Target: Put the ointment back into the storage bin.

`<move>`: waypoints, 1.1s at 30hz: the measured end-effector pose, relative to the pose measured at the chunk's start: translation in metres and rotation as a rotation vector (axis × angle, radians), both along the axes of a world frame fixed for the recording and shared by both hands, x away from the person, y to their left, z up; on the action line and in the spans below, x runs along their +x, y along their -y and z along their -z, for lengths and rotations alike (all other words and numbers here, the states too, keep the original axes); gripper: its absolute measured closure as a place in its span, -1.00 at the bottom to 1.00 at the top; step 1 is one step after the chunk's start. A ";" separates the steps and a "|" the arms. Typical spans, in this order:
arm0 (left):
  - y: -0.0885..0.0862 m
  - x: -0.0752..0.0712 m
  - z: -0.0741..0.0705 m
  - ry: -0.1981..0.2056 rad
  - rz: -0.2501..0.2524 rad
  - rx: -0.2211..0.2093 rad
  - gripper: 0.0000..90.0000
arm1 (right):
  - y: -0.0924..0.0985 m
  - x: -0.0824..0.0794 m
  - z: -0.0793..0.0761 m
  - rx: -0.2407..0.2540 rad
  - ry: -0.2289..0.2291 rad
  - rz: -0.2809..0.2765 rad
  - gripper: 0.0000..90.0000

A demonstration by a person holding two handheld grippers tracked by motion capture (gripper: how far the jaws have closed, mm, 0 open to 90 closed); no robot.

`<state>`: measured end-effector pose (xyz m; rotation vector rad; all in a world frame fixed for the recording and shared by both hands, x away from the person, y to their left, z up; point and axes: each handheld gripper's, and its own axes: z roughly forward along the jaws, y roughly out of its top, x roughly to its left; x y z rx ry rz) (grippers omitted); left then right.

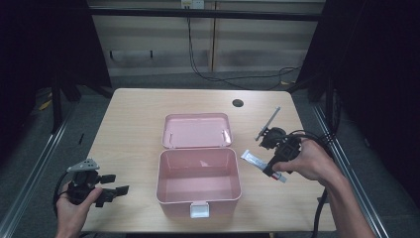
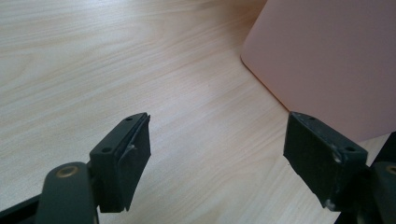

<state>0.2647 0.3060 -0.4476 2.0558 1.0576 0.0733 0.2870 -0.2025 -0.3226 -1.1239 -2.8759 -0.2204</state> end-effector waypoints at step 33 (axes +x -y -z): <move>0.000 0.000 0.000 0.004 0.002 -0.003 -0.50 | -0.075 0.005 -0.012 0.025 0.004 -0.227 0.59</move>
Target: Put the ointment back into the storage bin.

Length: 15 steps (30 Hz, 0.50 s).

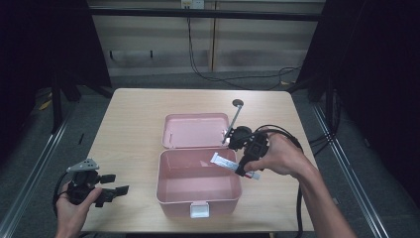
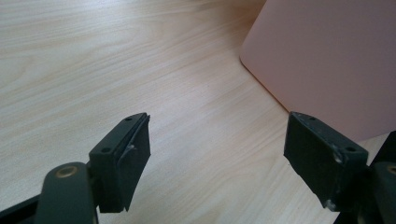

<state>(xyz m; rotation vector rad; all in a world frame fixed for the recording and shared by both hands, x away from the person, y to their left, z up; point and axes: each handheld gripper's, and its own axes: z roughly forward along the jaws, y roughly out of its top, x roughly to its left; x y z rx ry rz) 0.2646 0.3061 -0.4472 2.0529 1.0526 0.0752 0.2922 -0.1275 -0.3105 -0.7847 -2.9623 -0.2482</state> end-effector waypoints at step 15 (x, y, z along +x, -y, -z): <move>0.000 0.000 0.000 0.001 0.001 -0.003 -0.50 | -0.032 0.003 0.006 0.013 -0.016 -0.083 0.59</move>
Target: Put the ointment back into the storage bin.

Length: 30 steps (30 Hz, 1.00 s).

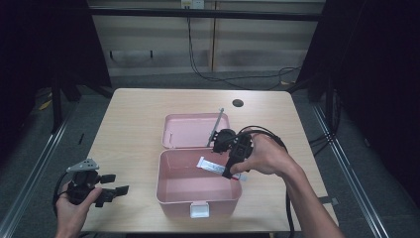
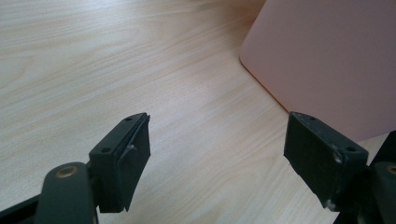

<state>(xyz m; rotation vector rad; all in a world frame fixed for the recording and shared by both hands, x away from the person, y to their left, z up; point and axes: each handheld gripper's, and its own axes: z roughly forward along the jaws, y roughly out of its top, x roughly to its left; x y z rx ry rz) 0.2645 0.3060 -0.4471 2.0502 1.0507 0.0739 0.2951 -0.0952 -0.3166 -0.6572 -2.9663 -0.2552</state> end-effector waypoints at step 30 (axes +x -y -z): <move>0.000 0.000 0.000 0.001 0.002 0.002 -0.50 | -0.054 0.002 0.035 -0.008 -0.038 -0.147 0.59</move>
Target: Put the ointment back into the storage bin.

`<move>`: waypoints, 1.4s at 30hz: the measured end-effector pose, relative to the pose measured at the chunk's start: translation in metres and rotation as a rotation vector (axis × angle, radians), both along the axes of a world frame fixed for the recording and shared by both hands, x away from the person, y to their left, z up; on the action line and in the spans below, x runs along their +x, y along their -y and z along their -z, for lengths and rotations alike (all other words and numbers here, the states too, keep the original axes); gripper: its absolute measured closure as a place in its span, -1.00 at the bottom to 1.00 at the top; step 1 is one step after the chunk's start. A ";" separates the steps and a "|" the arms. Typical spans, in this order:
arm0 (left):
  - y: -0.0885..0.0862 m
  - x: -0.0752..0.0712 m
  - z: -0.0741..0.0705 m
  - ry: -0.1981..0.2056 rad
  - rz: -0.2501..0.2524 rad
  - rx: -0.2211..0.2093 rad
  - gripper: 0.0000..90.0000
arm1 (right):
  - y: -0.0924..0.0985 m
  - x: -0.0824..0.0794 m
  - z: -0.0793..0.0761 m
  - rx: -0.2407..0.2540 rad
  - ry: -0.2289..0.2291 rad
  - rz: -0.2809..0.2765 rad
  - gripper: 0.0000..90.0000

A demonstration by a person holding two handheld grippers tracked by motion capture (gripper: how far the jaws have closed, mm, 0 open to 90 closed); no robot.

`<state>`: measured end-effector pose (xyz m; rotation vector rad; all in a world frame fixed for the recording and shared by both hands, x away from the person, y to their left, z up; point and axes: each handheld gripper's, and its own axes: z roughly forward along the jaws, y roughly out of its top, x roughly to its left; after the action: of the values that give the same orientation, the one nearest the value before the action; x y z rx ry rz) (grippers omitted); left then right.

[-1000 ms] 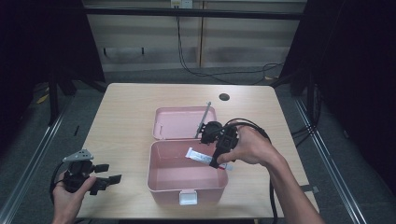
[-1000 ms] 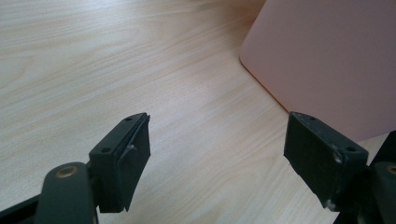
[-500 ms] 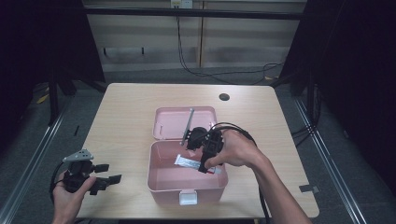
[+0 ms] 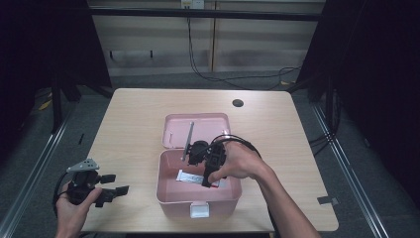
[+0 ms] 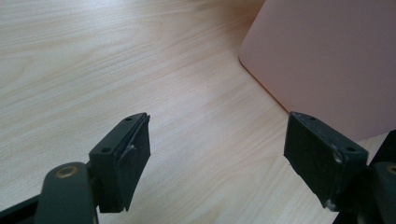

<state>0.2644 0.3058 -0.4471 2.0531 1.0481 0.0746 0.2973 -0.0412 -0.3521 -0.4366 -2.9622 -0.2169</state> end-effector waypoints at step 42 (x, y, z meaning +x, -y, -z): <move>0.000 0.000 0.000 0.001 0.002 -0.001 -0.50 | -0.025 0.003 0.066 -0.060 -0.136 -0.142 0.59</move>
<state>0.2645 0.3062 -0.4468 2.0533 1.0454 0.0745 0.3003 -0.0163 -0.4182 -0.2366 -2.8559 -0.0794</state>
